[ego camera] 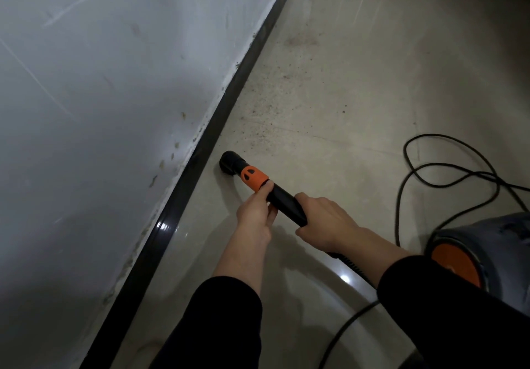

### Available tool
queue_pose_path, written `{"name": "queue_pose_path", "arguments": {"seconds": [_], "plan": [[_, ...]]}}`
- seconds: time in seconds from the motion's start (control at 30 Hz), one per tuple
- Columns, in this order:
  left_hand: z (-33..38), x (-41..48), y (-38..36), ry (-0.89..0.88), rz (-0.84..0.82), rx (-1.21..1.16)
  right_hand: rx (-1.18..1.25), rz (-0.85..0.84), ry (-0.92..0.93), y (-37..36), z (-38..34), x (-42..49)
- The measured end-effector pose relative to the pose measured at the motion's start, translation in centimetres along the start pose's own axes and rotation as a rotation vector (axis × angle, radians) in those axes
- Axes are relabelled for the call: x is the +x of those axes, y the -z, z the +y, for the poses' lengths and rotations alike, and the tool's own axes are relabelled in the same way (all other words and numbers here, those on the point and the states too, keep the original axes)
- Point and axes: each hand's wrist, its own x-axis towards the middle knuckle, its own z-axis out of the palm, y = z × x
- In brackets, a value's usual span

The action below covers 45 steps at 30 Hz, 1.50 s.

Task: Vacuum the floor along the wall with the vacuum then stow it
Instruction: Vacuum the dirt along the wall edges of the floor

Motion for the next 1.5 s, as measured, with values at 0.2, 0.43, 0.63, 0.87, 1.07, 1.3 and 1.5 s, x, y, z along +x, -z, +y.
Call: {"name": "queue_pose_path", "arguments": {"seconds": [0.2, 0.43, 0.63, 0.87, 1.07, 1.3, 1.5], "plan": [[0.5, 0.2, 1.0, -0.01, 0.004, -0.014, 0.02, -0.001, 0.006, -0.5, -0.7, 0.5], [1.0, 0.7, 1.8, -0.027, 0.028, -0.006, 0.028, -0.012, 0.037, -1.2, -1.4, 1.0], [1.2, 1.2, 2.2, -0.044, 0.017, 0.006, 0.025, 0.02, 0.038, -1.7, -1.8, 1.4], [1.8, 2.2, 1.9, -0.05, -0.026, 0.002, 0.013, 0.095, 0.012, -1.9, -2.2, 2.1], [2.6, 3.2, 1.8, -0.042, -0.045, 0.017, 0.022, 0.123, -0.018, -2.2, -2.9, 2.8], [3.4, 4.3, 1.5, -0.058, -0.062, 0.038, 0.011, 0.176, -0.038, -2.3, -3.6, 3.5], [3.4, 4.6, 1.2, -0.059, -0.063, 0.032, 0.0, 0.198, -0.047, -2.3, -3.7, 3.5]]}}
